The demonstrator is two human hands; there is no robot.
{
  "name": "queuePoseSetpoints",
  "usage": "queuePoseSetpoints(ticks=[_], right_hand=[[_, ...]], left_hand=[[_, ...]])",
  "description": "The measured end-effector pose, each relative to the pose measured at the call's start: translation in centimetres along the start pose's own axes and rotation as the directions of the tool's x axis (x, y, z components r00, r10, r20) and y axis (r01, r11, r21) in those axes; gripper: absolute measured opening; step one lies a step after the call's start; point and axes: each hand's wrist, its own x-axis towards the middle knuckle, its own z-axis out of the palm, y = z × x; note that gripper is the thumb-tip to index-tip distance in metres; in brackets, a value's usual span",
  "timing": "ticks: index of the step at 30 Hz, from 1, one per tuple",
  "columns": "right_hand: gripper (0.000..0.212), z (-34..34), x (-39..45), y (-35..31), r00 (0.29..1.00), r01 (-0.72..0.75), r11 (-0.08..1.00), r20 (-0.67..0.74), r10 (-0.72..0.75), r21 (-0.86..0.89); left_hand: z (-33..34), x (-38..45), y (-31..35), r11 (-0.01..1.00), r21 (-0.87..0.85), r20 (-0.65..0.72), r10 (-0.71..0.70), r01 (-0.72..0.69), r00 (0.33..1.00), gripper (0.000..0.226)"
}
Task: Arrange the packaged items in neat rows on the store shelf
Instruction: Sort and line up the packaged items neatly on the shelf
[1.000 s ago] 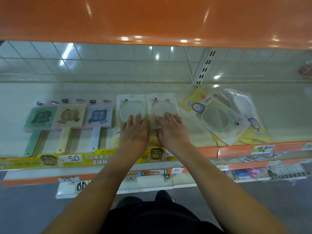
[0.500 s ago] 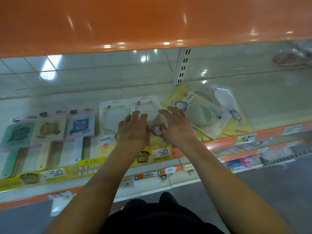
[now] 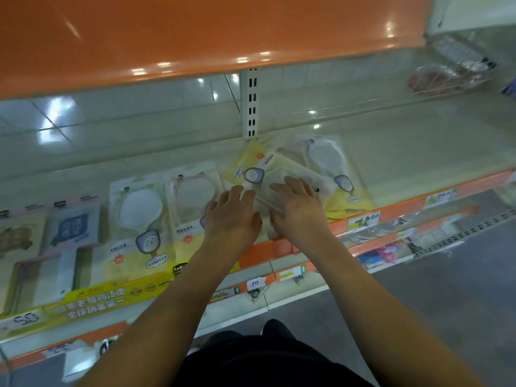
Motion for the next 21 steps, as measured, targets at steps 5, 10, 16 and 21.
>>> queuePoseSetpoints(ticks=[5, 10, 16, 21], right_hand=[[0.065, -0.7, 1.3, 1.4, 0.999, 0.047, 0.994, -0.007, -0.048, -0.095], [0.075, -1.9, 3.3, 2.2, 0.977, 0.031, 0.982, 0.214, 0.010, -0.189], [0.067, -1.4, 3.7, 2.2, 0.971, 0.061, 0.975, 0.239, -0.009, -0.212], [0.063, -2.0, 3.9, 2.0, 0.975, 0.087, 0.967, 0.217, -0.034, -0.239]], left_hand=[[0.2, 1.3, 1.5, 0.999, 0.018, -0.018, -0.033, 0.034, 0.999, 0.052], [0.7, 1.8, 2.3, 0.996, 0.039, -0.055, -0.080, 0.083, 0.995, 0.058], [1.2, 2.1, 2.3, 0.991, 0.012, -0.059, -0.129, 0.130, 0.990, 0.054], [1.3, 2.1, 2.2, 0.988, 0.024, -0.065, -0.151, 0.153, 0.986, 0.049]])
